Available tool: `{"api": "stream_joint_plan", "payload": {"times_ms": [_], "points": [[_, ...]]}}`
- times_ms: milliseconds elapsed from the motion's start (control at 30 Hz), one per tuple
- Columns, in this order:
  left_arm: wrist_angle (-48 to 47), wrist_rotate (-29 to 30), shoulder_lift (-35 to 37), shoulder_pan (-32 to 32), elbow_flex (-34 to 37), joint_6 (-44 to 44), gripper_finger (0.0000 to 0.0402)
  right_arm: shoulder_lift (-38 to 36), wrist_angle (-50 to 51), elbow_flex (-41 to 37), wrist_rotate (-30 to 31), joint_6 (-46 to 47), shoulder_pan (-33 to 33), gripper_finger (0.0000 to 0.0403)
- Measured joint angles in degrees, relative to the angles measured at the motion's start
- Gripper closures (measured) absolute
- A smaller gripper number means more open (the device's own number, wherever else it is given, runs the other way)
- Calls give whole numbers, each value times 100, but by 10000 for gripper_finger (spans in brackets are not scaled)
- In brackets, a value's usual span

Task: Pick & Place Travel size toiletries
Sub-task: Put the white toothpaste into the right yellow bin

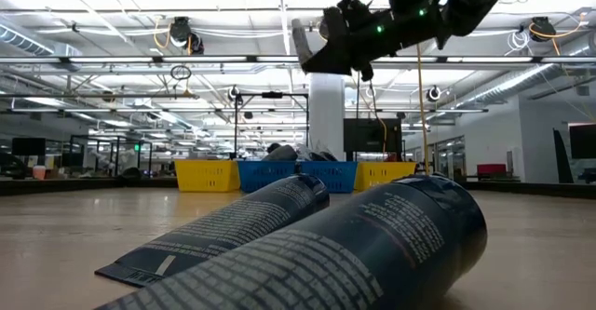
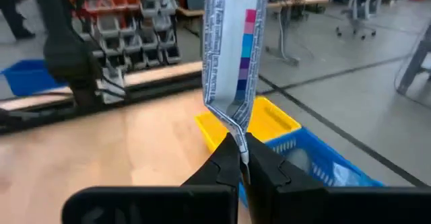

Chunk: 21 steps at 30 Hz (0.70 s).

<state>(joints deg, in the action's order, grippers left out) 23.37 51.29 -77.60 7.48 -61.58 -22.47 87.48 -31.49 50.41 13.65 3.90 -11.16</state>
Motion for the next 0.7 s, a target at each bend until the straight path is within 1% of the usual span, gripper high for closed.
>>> {"api": "stream_joint_plan", "payload": {"times_ms": [67, 133, 267, 367, 500, 633, 700], "points": [[-64, 90, 34, 65, -11, 5, 335, 16, 146, -25, -20, -2, -131, 402], [-249, 320, 85, 150, -15, 4, 335, 37, 263, -28, -22, -4, -298, 402], [-1045, 881, 92, 337, -13, 107, 335, 10, 563, -13, -20, 91, -692, 402], [-1880, 1130, 92, 468, -13, 776, 335, 24, 923, -23, -31, 164, -982, 402], [-3166, 1153, 87, 583, -13, 1886, 335, 17, 1241, -22, -41, 215, -1325, 402], [-4382, 935, 85, 619, -13, 3057, 334, 20, 1493, -22, -321, 330, -1655, 402], [-4939, 745, 85, 619, -13, 3619, 334, 20, 1653, -22, -331, 379, -1789, 402]]}}
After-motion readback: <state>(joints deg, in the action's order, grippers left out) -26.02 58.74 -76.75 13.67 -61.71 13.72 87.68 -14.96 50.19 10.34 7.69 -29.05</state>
